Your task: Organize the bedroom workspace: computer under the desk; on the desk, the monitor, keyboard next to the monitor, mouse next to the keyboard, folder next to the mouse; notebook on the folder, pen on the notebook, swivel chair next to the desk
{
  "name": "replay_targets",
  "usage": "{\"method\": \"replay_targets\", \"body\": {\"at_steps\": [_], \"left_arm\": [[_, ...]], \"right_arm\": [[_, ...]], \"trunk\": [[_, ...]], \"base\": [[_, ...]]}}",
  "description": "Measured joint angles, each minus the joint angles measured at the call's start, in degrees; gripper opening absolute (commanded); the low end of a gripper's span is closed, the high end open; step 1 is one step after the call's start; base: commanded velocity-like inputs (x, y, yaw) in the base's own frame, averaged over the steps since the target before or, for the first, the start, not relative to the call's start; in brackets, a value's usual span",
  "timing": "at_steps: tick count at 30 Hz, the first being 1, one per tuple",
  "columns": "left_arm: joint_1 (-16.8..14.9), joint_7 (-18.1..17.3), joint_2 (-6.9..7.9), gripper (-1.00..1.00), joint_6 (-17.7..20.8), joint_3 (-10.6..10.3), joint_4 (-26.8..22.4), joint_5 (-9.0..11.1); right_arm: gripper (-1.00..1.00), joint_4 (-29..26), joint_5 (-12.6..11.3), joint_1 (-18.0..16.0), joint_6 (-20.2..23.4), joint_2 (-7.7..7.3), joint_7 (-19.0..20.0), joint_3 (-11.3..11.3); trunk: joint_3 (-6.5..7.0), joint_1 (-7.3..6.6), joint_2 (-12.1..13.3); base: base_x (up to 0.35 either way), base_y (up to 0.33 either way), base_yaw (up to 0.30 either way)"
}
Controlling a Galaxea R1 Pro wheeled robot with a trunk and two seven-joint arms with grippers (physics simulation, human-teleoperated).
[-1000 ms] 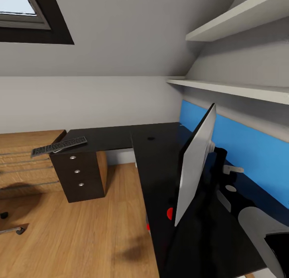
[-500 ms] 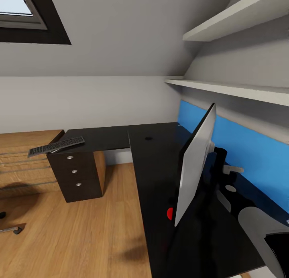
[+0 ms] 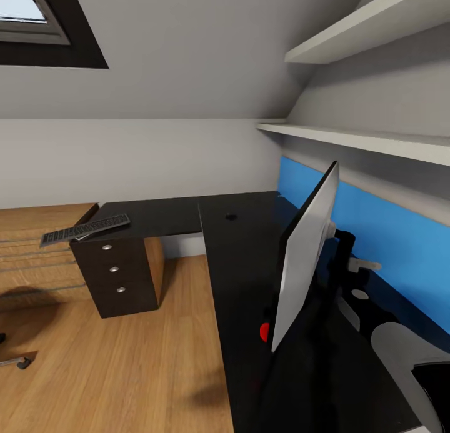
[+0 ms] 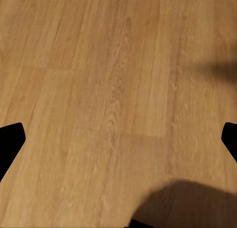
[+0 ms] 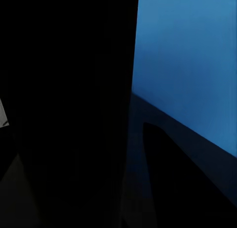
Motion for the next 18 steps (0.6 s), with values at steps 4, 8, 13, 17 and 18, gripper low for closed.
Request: {"method": "replay_targets", "body": {"at_steps": [4, 8, 13, 17, 18], "left_arm": [[0.0, 0.0, 0.01, 1.0, 0.0, 0.0, 0.01, 0.01], [-0.02, -0.03, 0.02, 1.0, -0.01, -0.05, 0.04, 0.03], [-0.02, -0.01, 0.02, 1.0, -0.01, -0.02, 0.03, 0.06], [-0.01, 0.1, 0.02, 1.0, 0.0, -0.01, 0.03, 0.07], [-0.01, 0.11, 0.02, 1.0, 0.0, 0.01, 0.03, 0.12]], "right_arm": [[-1.0, -0.01, -0.02, 0.0, 0.0, 0.01, 0.01, 0.03], [-1.0, -0.72, 0.24, 0.02, 0.77, 0.05, 0.18, 0.62], [-1.0, -0.59, 0.34, 0.04, 0.64, 0.05, 0.24, 0.43], [-1.0, -0.65, 0.3, 0.03, 0.73, 0.05, 0.22, 0.49], [-1.0, -0.64, 0.18, 0.03, 0.7, 0.04, 0.19, 0.6]], "trunk": [[0.0, 0.0, 0.0], [0.0, 0.01, 0.01], [-0.01, 0.01, 0.01], [0.0, 0.01, 0.0], [0.0, 0.01, 0.01]], "base": [[0.012, -0.007, 0.0], [0.003, -0.154, 0.0], [0.001, -0.087, 0.0], [0.0, -0.019, 0.0], [0.0, -0.008, 0.0]]}}
